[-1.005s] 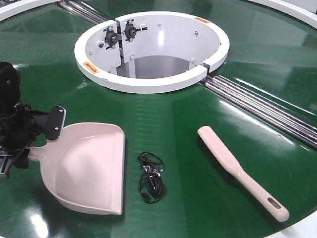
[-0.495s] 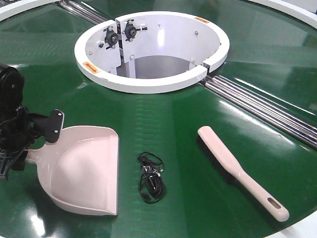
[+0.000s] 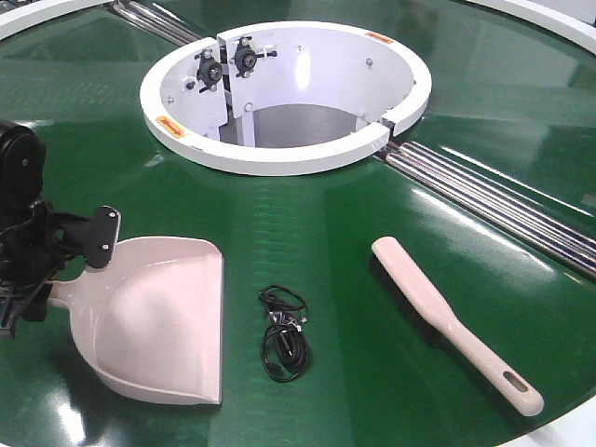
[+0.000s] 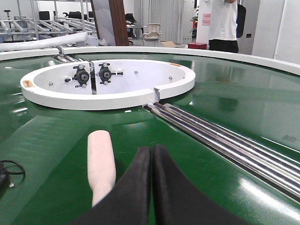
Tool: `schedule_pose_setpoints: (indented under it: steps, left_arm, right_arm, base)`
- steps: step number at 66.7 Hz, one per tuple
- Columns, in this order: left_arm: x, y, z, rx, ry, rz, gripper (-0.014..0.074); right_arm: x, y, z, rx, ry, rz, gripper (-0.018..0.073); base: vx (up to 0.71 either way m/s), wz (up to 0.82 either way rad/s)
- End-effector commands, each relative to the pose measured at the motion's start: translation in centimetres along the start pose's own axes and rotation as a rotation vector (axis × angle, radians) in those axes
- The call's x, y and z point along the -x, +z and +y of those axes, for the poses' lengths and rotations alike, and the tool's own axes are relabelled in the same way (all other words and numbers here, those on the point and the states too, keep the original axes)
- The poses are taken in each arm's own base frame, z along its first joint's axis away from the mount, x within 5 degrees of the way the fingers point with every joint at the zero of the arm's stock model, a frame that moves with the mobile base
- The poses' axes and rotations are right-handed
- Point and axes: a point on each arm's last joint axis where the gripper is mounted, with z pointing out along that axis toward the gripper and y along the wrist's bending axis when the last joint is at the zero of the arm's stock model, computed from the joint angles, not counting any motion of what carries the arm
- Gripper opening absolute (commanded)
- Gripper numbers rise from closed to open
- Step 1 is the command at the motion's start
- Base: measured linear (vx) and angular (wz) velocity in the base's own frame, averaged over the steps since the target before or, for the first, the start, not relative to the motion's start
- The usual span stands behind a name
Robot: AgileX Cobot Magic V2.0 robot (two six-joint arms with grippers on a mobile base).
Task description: Clean and inspect green conveyor with broom and dustpan
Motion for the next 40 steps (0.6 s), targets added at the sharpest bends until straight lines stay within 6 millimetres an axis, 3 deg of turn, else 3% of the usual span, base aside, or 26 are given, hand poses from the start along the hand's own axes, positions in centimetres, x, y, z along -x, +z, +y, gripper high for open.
schedule_pose_setpoints:
  steps: [1,40]
  left_arm:
    - [-0.21,-2.0,-0.02,0.054,-0.016,-0.017,-0.0007]
    - [-0.21,-2.0,-0.02,0.054,-0.016,-0.017,-0.0007]
  right_arm:
    - [0.38,-0.1,-0.02,-0.008,-0.007,-0.081,-0.001]
    - [0.41,-0.11,-0.02,-0.008,-0.007,-0.084,-0.001]
  base:
    - [0.0,0.0]
    - [0.0,0.0]
